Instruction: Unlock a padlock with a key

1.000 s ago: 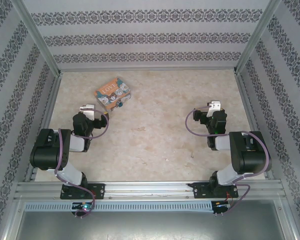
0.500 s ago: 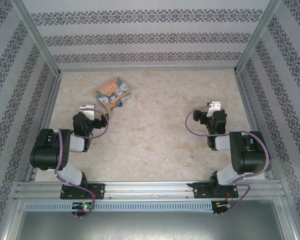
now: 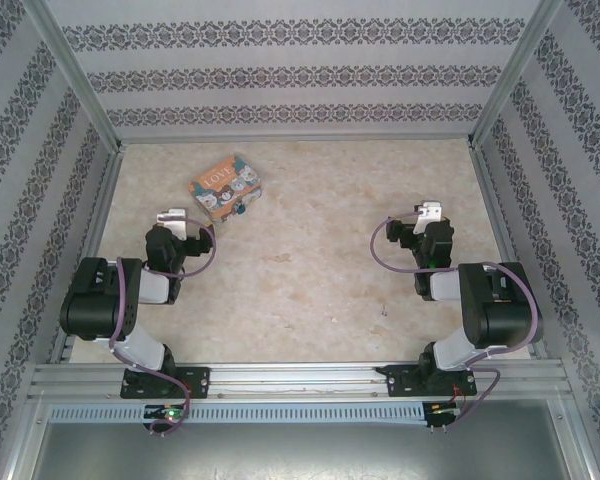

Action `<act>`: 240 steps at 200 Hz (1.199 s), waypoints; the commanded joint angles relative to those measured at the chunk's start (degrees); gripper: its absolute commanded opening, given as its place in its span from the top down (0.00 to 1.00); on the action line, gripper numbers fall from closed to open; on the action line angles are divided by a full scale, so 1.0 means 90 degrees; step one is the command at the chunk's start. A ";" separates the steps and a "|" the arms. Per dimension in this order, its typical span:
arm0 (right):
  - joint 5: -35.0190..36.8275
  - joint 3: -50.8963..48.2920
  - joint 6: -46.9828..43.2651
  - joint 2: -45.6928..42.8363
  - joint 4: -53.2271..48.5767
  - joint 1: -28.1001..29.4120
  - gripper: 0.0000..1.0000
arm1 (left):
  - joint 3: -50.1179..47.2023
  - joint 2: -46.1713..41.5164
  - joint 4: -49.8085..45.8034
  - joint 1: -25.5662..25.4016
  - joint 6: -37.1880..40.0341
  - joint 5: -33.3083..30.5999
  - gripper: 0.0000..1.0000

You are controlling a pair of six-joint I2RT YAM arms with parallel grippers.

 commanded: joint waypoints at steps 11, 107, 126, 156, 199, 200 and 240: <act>0.0203 -0.0397 0.0165 -0.0335 0.0591 0.0055 0.02 | -0.0433 -0.0756 0.0446 0.0022 -0.0228 -0.0476 0.01; -0.0305 0.0293 0.0711 -0.2893 -0.3373 0.0197 0.02 | 0.0947 -0.3367 -0.4234 0.0041 -0.1113 -0.1397 0.01; -0.0645 0.0679 0.1218 -0.3077 -0.4005 0.0210 0.02 | 0.1460 -0.3415 -0.5168 0.0088 -0.1413 -0.1310 0.01; -0.1132 0.1079 0.2221 -0.3028 -0.4154 0.0348 0.02 | 0.2238 -0.3089 -0.6142 0.0251 -0.2023 -0.0843 0.01; -0.1619 0.1644 0.3327 -0.2536 -0.4261 0.0857 0.02 | 0.3283 -0.1992 -0.6918 0.0674 -0.3251 0.0351 0.01; -0.1630 0.1660 0.3346 -0.2524 -0.4264 0.0871 0.02 | 0.3296 -0.1972 -0.6908 0.0680 -0.3269 0.0386 0.01; -0.1893 0.2001 0.3873 -0.2141 -0.4257 0.1432 0.02 | 0.3551 -0.1030 -0.6249 0.0839 -0.4136 0.1318 0.01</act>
